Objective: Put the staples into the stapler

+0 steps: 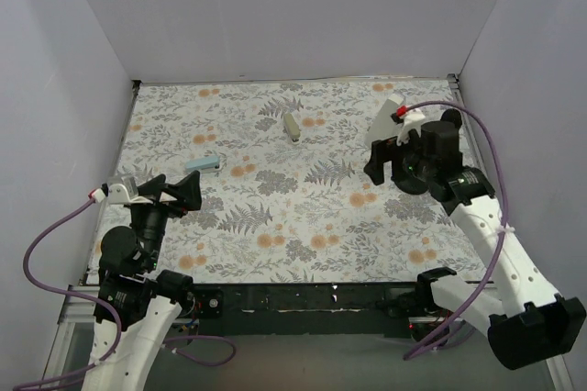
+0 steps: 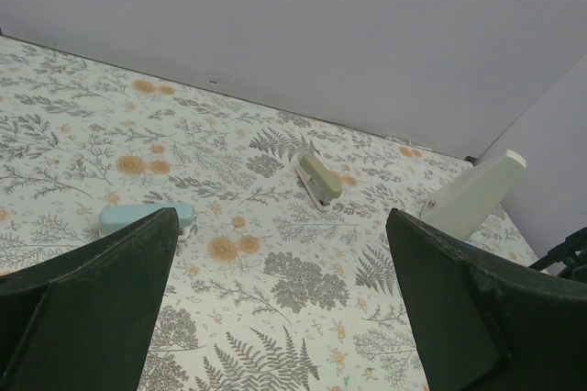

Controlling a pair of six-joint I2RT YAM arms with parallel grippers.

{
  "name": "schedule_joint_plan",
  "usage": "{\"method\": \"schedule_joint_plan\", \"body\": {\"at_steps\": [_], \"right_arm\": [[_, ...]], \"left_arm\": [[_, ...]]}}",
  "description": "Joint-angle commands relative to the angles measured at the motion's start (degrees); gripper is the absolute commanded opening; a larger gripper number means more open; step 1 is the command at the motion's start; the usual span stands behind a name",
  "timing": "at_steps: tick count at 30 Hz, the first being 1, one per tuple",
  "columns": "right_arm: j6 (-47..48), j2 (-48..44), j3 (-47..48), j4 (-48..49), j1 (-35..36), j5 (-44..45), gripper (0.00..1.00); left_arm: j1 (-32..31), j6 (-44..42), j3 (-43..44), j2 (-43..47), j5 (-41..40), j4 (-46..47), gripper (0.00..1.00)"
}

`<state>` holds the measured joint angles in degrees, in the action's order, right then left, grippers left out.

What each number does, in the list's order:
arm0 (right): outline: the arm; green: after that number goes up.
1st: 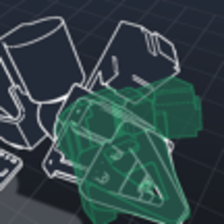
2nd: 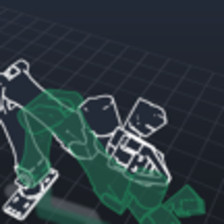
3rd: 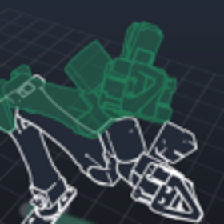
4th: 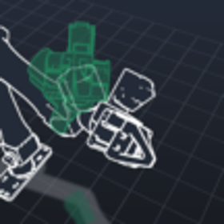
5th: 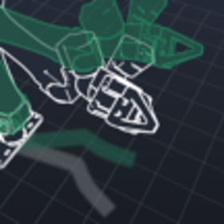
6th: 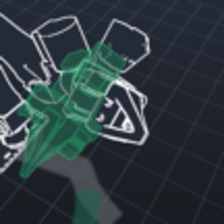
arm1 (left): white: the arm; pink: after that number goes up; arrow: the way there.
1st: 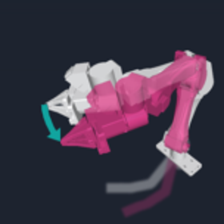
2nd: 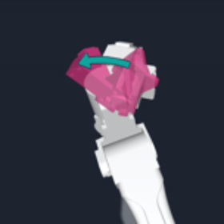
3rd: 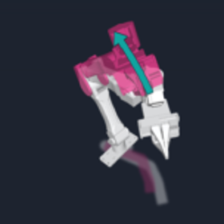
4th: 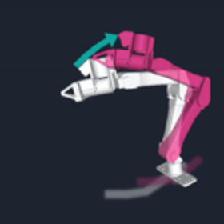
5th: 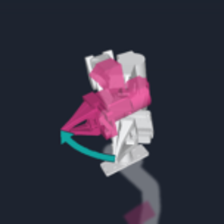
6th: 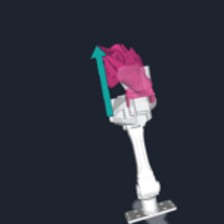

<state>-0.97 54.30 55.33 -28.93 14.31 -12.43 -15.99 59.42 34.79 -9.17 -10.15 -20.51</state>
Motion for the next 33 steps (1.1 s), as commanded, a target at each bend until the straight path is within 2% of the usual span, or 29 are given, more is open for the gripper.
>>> {"method": "schedule_joint_plan", "body": {"at_steps": [1, 5, 11, 15, 19, 22, 33], "right_arm": [[-4.21, 5.78, 2.15, 2.64, 10.45, 15.99, 0.98], [-5.70, 13.80, 3.03, 5.98, 13.82, 26.28, 0.98], [-7.55, 27.59, 5.57, 10.03, 13.56, 33.86, 0.98], [-9.31, 34.89, 7.94, 11.26, 11.45, 33.52, 0.98], [-10.37, 42.00, 10.23, 11.44, 10.13, 36.94, 0.98], [-10.19, 45.35, 11.29, 12.84, 9.43, 35.28, 0.98], [-11.42, 51.87, 14.37, 13.28, 6.09, 35.02, 0.98]], "left_arm": [[-0.36, -0.27, -0.60, 0.73, -1.10, 0.39, 0.98], [-0.62, -0.27, -0.68, 0.73, -1.80, 0.30, 0.98], [-1.24, -0.27, -0.77, 1.08, -2.33, 0.21, 0.98], [-1.59, -0.27, -0.77, 1.61, -2.50, 0.12, 0.98], [-1.85, -0.27, -0.86, 1.87, -2.77, 0.03, 0.98], [-2.29, -0.27, -0.86, 1.79, -2.86, 0.03, 0.98], [-2.64, -0.44, -0.95, 1.87, -2.50, 0.38, 0.98]]}}
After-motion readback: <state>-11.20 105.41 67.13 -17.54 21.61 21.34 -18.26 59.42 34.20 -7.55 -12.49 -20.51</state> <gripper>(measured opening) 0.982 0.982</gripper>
